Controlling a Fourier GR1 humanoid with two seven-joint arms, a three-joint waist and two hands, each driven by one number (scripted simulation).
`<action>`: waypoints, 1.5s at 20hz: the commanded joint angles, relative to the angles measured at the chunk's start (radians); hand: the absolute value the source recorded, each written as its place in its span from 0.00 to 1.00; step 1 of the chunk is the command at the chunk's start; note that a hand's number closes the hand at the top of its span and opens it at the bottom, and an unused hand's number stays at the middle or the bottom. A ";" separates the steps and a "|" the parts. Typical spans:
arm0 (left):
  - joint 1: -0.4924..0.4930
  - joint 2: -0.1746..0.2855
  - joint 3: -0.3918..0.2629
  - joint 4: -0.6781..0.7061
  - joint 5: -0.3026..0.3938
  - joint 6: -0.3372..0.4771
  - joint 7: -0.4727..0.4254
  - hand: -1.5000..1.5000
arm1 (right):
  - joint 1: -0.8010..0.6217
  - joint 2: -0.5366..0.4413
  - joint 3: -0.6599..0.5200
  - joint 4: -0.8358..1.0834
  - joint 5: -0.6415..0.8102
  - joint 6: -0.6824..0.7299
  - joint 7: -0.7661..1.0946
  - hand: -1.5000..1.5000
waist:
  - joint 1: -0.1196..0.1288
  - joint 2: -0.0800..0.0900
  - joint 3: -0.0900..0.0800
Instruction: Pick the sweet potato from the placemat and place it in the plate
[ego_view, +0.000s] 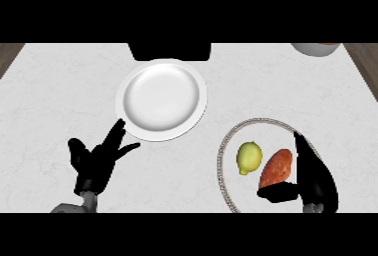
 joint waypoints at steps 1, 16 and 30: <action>0.028 0.046 0.037 0.041 -0.018 -0.005 0.000 0.50 | -0.004 0.003 0.042 0.077 -0.003 0.067 -0.025 1.00 | 0.007 0.004 0.000; 0.006 -0.007 0.002 0.006 -0.055 0.004 0.037 0.50 | -0.159 0.216 0.258 0.083 0.350 -0.002 0.038 1.00 | 0.045 0.002 -0.002; -0.104 -0.034 -0.058 0.078 -0.062 -0.039 0.043 0.50 | -0.605 0.304 0.439 0.196 0.553 -0.180 0.211 1.00 | 0.174 0.004 -0.003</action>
